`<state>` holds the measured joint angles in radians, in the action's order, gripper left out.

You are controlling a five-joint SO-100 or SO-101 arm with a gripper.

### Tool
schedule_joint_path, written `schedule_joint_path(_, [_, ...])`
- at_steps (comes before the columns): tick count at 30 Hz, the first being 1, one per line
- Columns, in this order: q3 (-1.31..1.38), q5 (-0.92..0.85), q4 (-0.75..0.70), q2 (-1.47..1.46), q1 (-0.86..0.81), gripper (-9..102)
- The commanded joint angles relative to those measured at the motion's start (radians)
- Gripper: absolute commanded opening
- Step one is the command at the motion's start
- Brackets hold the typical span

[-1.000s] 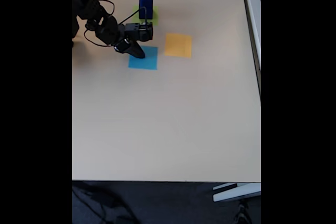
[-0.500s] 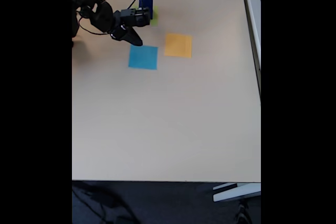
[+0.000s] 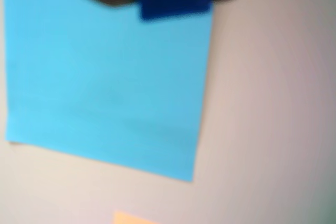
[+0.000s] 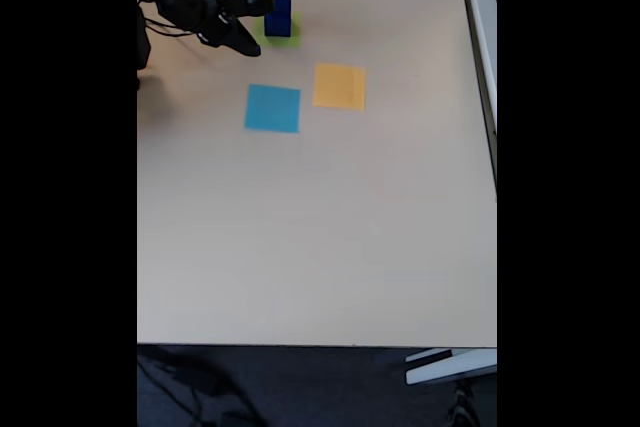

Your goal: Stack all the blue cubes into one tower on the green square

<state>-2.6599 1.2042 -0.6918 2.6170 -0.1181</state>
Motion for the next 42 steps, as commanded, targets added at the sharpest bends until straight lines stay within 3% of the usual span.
schedule_joint_path(1, [0.132, 0.035, -0.064, 0.035, 0.041, 0])
schedule_joint_path(19, [0.584, 0.471, -0.307, -0.252, 0.216, 0])
schedule_joint_path(27, [0.663, 0.713, -0.324, -0.373, 0.321, 0])
schedule_joint_path(42, [0.822, 0.770, -0.324, -0.538, 0.414, 0])
